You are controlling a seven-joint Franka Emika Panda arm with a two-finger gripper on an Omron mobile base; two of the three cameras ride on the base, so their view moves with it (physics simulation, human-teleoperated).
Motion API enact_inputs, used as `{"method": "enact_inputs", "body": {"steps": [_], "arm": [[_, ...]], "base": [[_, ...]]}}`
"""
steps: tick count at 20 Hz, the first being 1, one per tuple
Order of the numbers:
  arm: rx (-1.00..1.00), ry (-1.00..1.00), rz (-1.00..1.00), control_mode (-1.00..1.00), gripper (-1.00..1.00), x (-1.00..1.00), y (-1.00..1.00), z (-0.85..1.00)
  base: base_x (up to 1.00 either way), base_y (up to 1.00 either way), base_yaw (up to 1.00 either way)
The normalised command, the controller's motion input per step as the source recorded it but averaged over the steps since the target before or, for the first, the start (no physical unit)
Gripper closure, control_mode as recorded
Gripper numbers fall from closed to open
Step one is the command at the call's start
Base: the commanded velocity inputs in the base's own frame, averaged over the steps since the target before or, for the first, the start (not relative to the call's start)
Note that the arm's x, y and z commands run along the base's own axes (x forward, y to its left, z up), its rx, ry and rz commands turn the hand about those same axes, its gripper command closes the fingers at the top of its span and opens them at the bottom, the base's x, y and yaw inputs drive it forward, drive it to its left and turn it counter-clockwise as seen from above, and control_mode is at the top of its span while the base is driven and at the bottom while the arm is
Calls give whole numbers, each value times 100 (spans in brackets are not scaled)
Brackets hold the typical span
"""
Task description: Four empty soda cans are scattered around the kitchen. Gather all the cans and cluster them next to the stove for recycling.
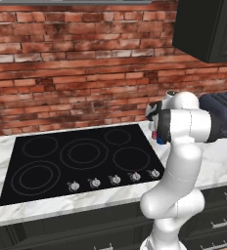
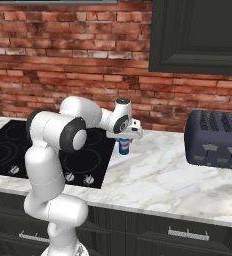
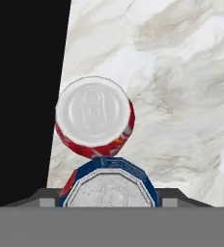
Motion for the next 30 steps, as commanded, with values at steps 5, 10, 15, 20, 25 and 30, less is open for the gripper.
{"method": "enact_inputs", "body": {"steps": [5, 10, 15, 20, 25, 30], "arm": [[0, 0, 0, -100, -100, 0, 0, 4], [0, -1, 0, -100, -100, -17, 0, 41], [0, -3, 0, -100, -100, -61, 0, 40], [0, -3, 0, -100, -100, -78, 0, 24], [0, -1, 0, -100, -100, -62, 9, 30], [0, 0, 0, -100, -100, -45, 14, 38]], "base": [[0, 0, 0], [0, 0, 0], [0, 0, 0], [0, 0, 0], [0, 0, 0], [0, 0, 0]]}}
